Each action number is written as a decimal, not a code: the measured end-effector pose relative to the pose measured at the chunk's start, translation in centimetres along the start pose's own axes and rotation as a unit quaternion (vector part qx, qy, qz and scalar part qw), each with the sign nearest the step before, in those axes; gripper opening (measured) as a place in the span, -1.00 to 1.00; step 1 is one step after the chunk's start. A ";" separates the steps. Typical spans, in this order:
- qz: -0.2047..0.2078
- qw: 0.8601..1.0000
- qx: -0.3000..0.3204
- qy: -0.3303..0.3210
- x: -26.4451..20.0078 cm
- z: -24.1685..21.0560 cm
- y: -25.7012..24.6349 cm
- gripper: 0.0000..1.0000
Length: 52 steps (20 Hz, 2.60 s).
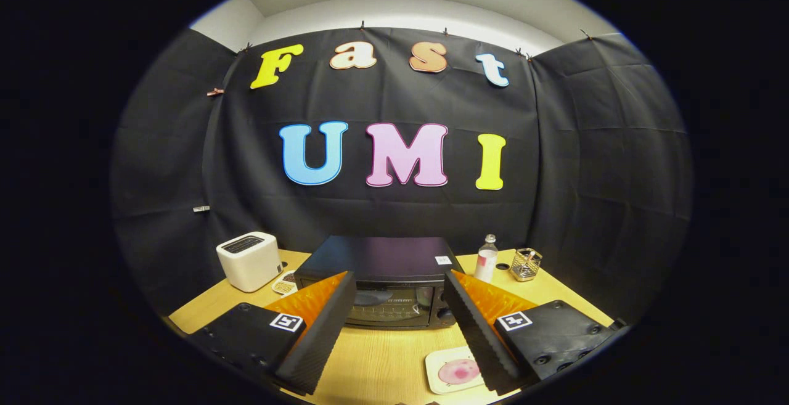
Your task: Open the toaster oven, put the food inside, and close the toaster oven door.
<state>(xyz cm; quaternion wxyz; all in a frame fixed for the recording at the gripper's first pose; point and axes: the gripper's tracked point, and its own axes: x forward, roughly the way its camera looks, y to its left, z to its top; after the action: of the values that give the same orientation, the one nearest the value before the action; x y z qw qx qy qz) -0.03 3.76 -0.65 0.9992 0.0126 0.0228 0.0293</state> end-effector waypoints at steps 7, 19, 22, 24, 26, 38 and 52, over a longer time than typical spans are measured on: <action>0.005 1.000 0.015 0.009 2.5 -0.3 1.9 0.95; 0.001 0.998 -0.003 0.059 12.5 -5.1 7.2 0.94; -0.009 0.997 -0.015 0.074 14.2 -7.2 7.1 0.96; -0.022 0.996 -0.014 0.080 15.0 -8.4 6.5 0.96; -0.029 0.995 -0.002 0.097 16.0 -9.7 6.3 0.95; 0.008 0.989 0.004 0.144 13.4 -13.1 6.8 0.98; 0.034 0.980 0.002 0.198 4.7 -22.0 6.3 0.97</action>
<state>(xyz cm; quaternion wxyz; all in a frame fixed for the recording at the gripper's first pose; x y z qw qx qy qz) 3.23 10.88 -22.65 0.9734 0.0097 0.2196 0.0649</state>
